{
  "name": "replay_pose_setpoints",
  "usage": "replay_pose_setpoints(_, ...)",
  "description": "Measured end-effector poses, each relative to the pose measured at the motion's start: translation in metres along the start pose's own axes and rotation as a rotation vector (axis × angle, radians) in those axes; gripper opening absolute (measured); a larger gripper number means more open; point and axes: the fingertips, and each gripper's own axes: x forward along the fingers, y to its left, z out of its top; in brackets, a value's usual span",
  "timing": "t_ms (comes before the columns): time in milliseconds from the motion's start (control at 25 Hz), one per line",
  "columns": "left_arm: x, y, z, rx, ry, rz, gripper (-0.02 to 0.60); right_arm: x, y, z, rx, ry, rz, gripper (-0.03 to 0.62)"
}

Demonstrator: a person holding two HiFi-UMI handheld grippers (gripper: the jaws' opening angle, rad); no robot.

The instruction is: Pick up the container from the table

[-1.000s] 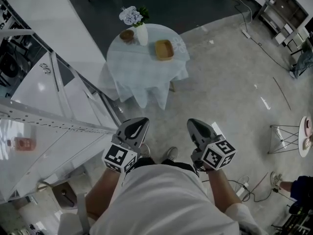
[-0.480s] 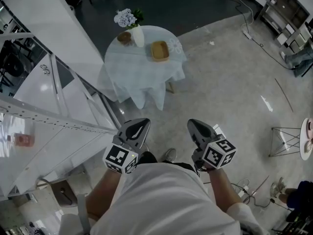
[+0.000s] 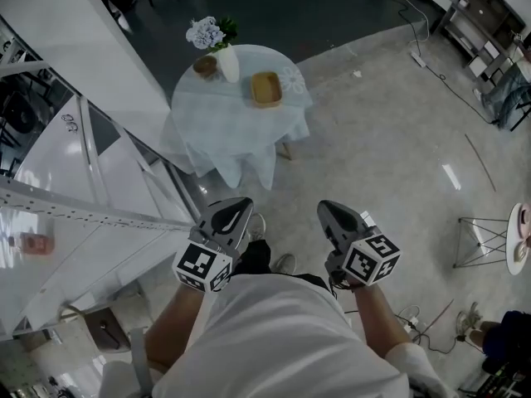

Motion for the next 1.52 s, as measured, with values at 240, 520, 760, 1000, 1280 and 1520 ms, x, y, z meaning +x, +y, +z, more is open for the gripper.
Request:
replay_pose_setpoints(240,0.027,0.016,0.002,-0.008,0.004,-0.012,0.021,0.016,-0.02,0.012,0.006,0.005,-0.011,0.021)
replay_pose_setpoints(520,0.07,0.055,0.005,-0.026,0.013,-0.031,0.021,0.056,-0.046,0.031,0.016,0.017,-0.031,0.021)
replay_pose_setpoints(760,0.108,0.102,0.013,-0.046,0.014,-0.038,0.021,0.103,-0.067,0.048,0.024,0.048,-0.042,0.021)
replay_pose_setpoints(1000,0.139,0.149,0.02,-0.066,0.022,-0.04,0.021,0.147,-0.083,0.069,0.027,0.074,-0.056,0.021)
replay_pose_setpoints(1280,0.171,0.207,0.027,-0.089,0.03,-0.053,0.021,0.2,-0.105,0.096,0.035,0.086,-0.091,0.021)
replay_pose_setpoints(1520,0.195,0.258,0.032,-0.108,0.033,-0.057,0.021,0.244,-0.114,0.114,0.044,0.097,-0.112,0.021)
